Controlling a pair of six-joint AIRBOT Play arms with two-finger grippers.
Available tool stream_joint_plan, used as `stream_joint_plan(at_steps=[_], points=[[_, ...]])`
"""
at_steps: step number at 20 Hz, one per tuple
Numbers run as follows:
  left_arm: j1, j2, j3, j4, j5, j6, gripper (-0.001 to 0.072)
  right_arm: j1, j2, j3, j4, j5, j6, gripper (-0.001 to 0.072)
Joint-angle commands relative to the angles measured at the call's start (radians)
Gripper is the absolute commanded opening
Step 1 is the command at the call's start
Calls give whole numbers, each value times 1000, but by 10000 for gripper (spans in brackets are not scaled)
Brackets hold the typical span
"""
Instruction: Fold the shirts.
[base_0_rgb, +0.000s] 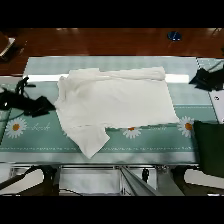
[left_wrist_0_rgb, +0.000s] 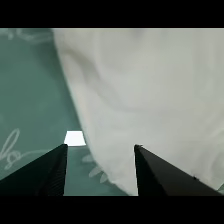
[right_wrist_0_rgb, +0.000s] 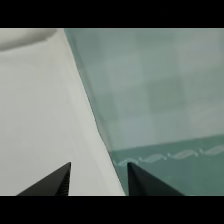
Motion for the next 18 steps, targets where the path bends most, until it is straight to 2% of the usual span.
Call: stream_joint_plan(at_steps=[1, 4, 6, 8, 13, 14, 15, 16, 17, 18], points=[[133, 170, -287, -92, 51, 18, 511, -66, 247, -393, 84, -147, -25, 406], [163, 200, -429, -198, 89, 46, 510, -82, 351, -573, 218, -169, -79, 406], [163, 198, -481, -316, 131, 103, 510, -79, 369, -612, 250, -154, -94, 406], [155, 198, -511, -395, 173, 125, 510, -79, 369, -615, 265, -127, -104, 406], [22, 198, -516, -401, 275, 125, 489, -79, 369, -615, 274, -120, -103, 406], [-21, 198, -516, -401, 299, 122, 403, -84, 369, -615, 260, -135, -103, 406], [-60, 197, -515, -400, 319, 111, 269, -101, 369, -613, 213, -164, -72, 405], [-87, 195, -509, -400, 335, 109, 67, -132, 369, -613, 159, -179, -16, 406], [-100, 194, -499, -401, 344, 110, 21, -171, 369, -613, 113, -174, 8, 406], [-101, 194, -486, -401, 343, 110, 20, -219, 367, -614, 79, -145, 11, 406]])
